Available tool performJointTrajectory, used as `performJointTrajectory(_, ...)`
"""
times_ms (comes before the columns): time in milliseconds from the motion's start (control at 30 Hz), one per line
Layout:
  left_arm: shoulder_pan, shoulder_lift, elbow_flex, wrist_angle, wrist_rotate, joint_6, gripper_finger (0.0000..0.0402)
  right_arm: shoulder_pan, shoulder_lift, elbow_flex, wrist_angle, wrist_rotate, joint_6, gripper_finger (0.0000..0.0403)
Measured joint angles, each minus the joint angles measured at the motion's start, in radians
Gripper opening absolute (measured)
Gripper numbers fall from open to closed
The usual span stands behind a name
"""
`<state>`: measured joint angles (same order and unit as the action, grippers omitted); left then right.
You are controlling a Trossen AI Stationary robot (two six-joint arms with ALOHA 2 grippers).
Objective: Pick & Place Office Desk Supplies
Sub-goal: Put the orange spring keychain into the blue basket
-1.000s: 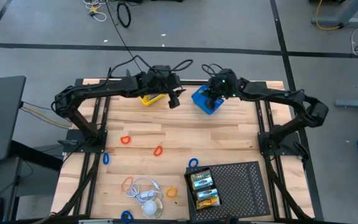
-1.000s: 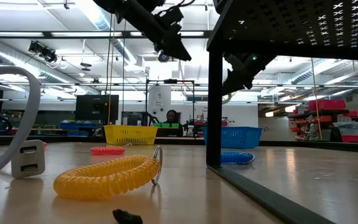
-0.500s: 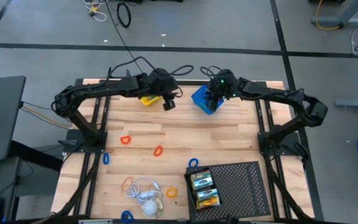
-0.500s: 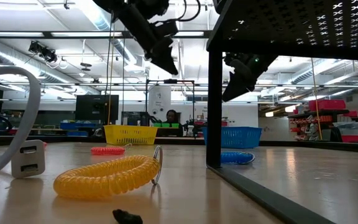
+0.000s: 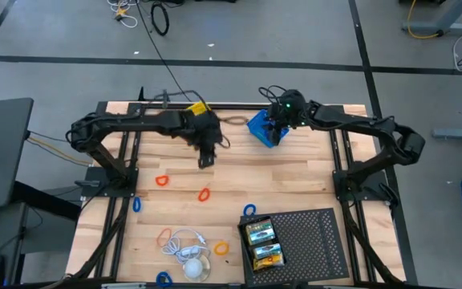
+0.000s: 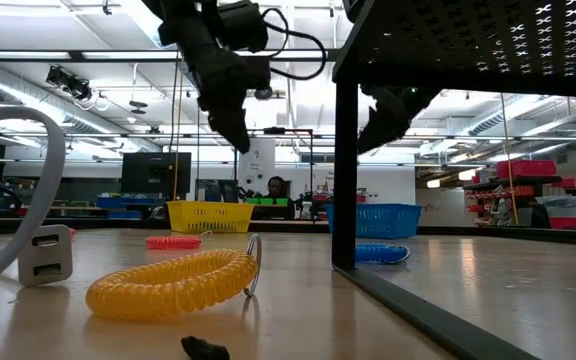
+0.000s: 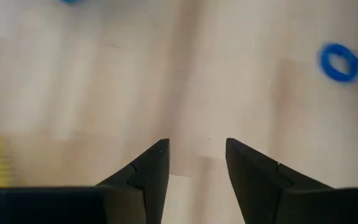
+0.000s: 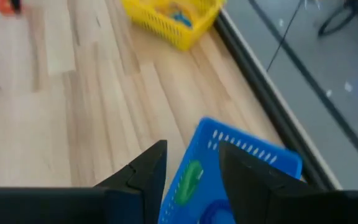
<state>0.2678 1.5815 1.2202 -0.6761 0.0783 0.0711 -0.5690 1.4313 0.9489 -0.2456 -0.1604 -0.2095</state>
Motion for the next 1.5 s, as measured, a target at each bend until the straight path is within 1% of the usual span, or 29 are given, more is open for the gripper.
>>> performJointTrajectory(67, -0.029, 0.005, -0.039, 0.022, 0.022, -0.032, 0.0162, 0.013, -0.028, 0.0, 0.024, -0.022, -0.017, 0.0155)
performJointTrajectory(200, -0.069, 0.006, -0.102, 0.046, 0.026, -0.103, 0.0162, 0.047, -0.119, 0.0, 0.11, -0.169, -0.037, 0.0156)
performJointTrajectory(267, -0.085, 0.006, -0.125, 0.055, 0.025, -0.147, 0.0162, 0.072, -0.177, 0.0, 0.142, -0.214, -0.031, 0.0156)
performJointTrajectory(400, -0.12, 0.006, -0.169, 0.103, 0.024, -0.21, 0.0162, 0.136, -0.293, 0.0, 0.167, -0.215, -0.015, 0.0156)
performJointTrajectory(433, -0.128, 0.006, -0.179, 0.117, 0.025, -0.226, 0.0162, 0.16, -0.322, 0.0, 0.16, -0.198, -0.015, 0.0156)
performJointTrajectory(500, -0.145, 0.006, -0.195, 0.13, 0.029, -0.254, 0.0162, 0.216, -0.369, -0.007, 0.151, -0.128, -0.024, 0.0156)
performJointTrajectory(633, -0.183, 0.022, -0.198, 0.134, 0.014, -0.315, 0.0162, 0.329, -0.437, -0.054, 0.132, 0.052, -0.043, 0.0156)
performJointTrajectory(800, -0.232, 0.059, -0.198, 0.134, -0.022, -0.408, 0.0162, 0.424, -0.461, -0.099, 0.111, 0.237, -0.043, 0.0156)
performJointTrajectory(900, -0.261, 0.087, -0.199, 0.133, -0.026, -0.459, 0.0162, 0.462, -0.46, -0.121, 0.093, 0.307, -0.046, 0.0156)
performJointTrajectory(1000, -0.284, 0.116, -0.199, 0.145, -0.038, -0.51, 0.0162, 0.485, -0.458, -0.13, 0.094, 0.341, -0.058, 0.0156)
performJointTrajectory(1067, -0.297, 0.134, -0.199, 0.143, -0.069, -0.533, 0.0162, 0.494, -0.458, -0.132, 0.09, 0.347, -0.061, 0.0156)
performJointTrajectory(1200, -0.308, 0.171, -0.199, 0.145, -0.085, -0.563, 0.0162, 0.501, -0.458, -0.132, 0.095, 0.348, -0.076, 0.0156)
performJointTrajectory(1367, -0.309, 0.218, -0.199, 0.168, -0.132, -0.572, 0.0162, 0.501, -0.458, -0.132, 0.097, 0.348, -0.083, 0.0156)
performJointTrajectory(1500, -0.308, 0.233, -0.195, 0.165, -0.146, -0.55, 0.0162, 0.501, -0.458, -0.132, 0.1, 0.349, -0.084, 0.0156)
